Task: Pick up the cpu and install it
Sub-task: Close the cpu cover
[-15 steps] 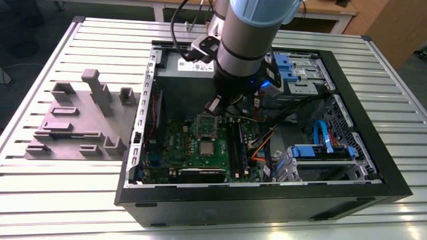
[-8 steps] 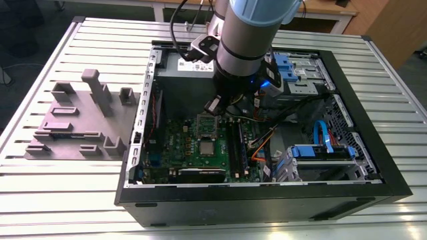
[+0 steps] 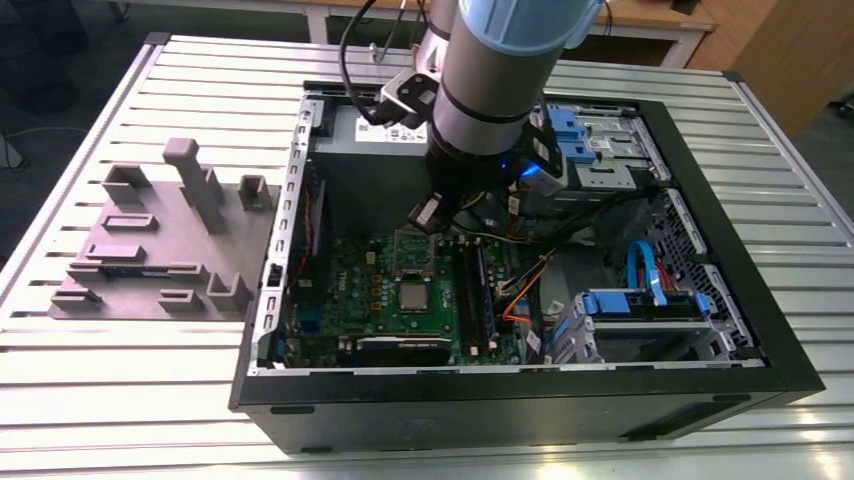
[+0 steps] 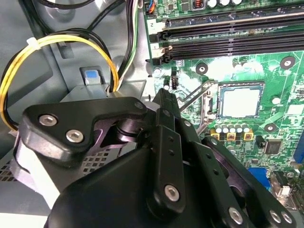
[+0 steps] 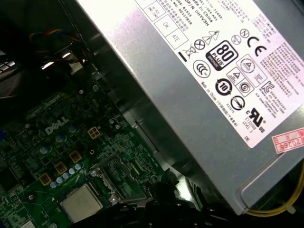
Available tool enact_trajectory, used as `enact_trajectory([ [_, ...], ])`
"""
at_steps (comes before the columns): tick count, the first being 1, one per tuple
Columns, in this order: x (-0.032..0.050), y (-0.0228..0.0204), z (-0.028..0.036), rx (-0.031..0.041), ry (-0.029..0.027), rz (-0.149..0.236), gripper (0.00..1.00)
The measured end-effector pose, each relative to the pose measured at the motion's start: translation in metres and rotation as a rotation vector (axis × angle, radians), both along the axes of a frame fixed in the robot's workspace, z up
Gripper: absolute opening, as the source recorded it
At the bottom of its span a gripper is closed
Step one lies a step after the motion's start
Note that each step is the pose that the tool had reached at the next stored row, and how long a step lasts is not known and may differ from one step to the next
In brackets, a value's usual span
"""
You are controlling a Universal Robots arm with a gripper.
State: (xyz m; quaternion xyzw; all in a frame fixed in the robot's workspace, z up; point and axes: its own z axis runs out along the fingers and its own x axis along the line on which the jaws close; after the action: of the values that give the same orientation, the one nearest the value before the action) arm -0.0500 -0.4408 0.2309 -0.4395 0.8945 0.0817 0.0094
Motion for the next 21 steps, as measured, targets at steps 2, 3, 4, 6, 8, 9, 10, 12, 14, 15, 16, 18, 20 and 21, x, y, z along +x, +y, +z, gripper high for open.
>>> enact_trajectory([
  [2,0.0,-0.0001,0.0012,0.0,0.0,0.0,0.11],
  [3,0.0,-0.0001,0.0022,0.0,0.0,0.0,0.11],
  [4,0.0,-0.0001,0.0034,-0.0001,0.0,0.0,0.11],
  [6,-0.0002,-0.0001,0.0051,-0.0008,0.0,0.0,0.11],
  [8,-0.0005,0.0,0.0061,-0.002,-0.0001,0.0,0.11],
  [9,-0.0006,0.0,0.0065,-0.0028,-0.0001,0.0,0.11],
  [10,-0.0007,-0.0001,0.0069,-0.0037,0.0,0.0,0.11],
  [12,-0.0009,0.0,0.0073,-0.0044,-0.0001,0.0,0.11],
  [14,-0.0011,-0.0001,0.0079,-0.0051,0.0,0.0,0.11],
  [15,-0.0013,-0.0001,0.0082,-0.0053,0.0,0.0,0.11],
  [16,-0.0015,-0.0001,0.0086,-0.0053,0.0,0.0,0.11],
  [18,-0.0016,-0.0001,0.0093,-0.0055,0.0,0.0,0.11],
  [20,-0.0017,0.0,0.0098,-0.0051,-0.0001,0.0,0.11],
  [21,-0.0017,0.0,0.0099,-0.005,-0.0001,0.0,0.11],
])
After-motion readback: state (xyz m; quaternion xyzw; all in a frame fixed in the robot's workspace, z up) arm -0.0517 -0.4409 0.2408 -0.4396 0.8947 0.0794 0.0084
